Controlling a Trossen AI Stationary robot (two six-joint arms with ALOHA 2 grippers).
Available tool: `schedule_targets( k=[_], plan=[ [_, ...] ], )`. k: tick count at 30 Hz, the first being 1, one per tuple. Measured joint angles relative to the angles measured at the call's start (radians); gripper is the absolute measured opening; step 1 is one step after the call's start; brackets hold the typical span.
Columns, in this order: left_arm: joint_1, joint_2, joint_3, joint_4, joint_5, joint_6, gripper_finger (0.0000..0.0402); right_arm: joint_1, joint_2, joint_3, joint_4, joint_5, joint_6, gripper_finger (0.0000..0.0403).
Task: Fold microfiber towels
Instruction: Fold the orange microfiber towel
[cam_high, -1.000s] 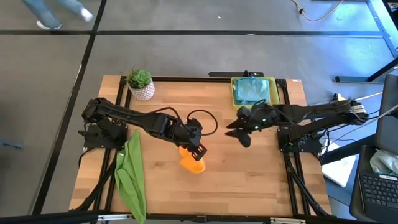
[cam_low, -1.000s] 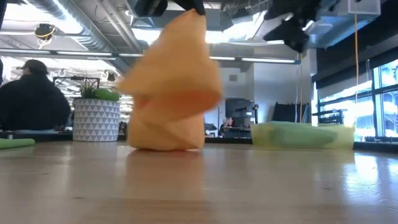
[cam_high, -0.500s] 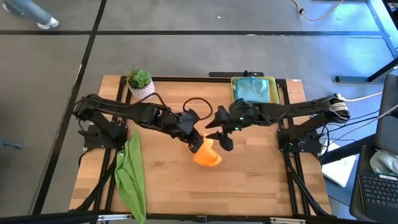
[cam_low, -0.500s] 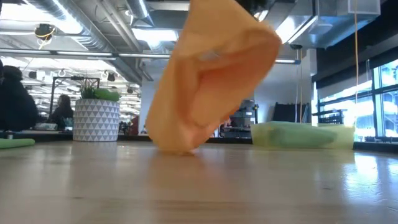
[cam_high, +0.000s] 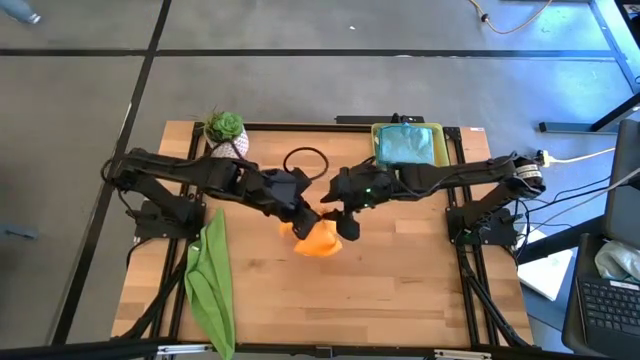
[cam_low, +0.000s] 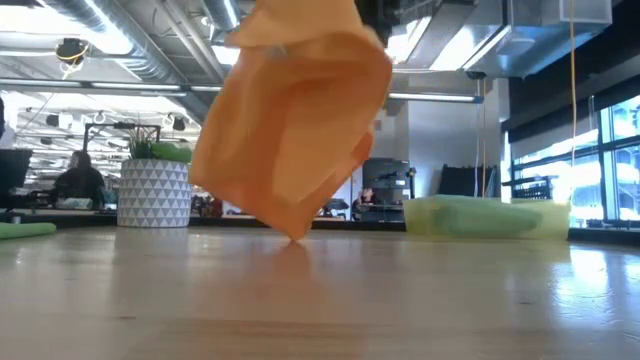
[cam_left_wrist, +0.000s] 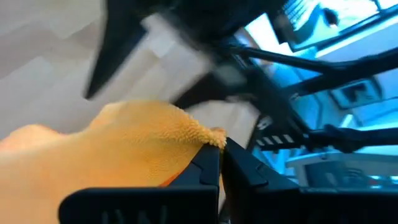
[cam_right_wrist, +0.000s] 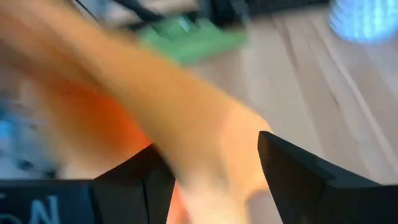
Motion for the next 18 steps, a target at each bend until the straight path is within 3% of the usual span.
schedule_targets(
  k=[4,10,14,18],
  plan=[
    [-0.016,-0.046,0.0,0.046,0.039,0.0,0.0,-0.009,0.012,-0.02,-0.125,0.068,-0.017,0.022],
    [-0.061,-0.103,0.0,0.024,0.095,-0.041,0.0,-0.026,0.0,-0.031,-0.198,0.005,-0.017,0.0207],
    [-0.108,-0.125,0.0,0.028,0.144,-0.1,0.0,-0.017,-0.063,-0.03,-0.218,-0.123,-0.037,0.0157],
    [-0.16,-0.128,0.0,0.025,0.152,-0.105,0.0,-0.006,-0.138,-0.03,-0.261,-0.192,-0.044,0.0069]
  ],
)
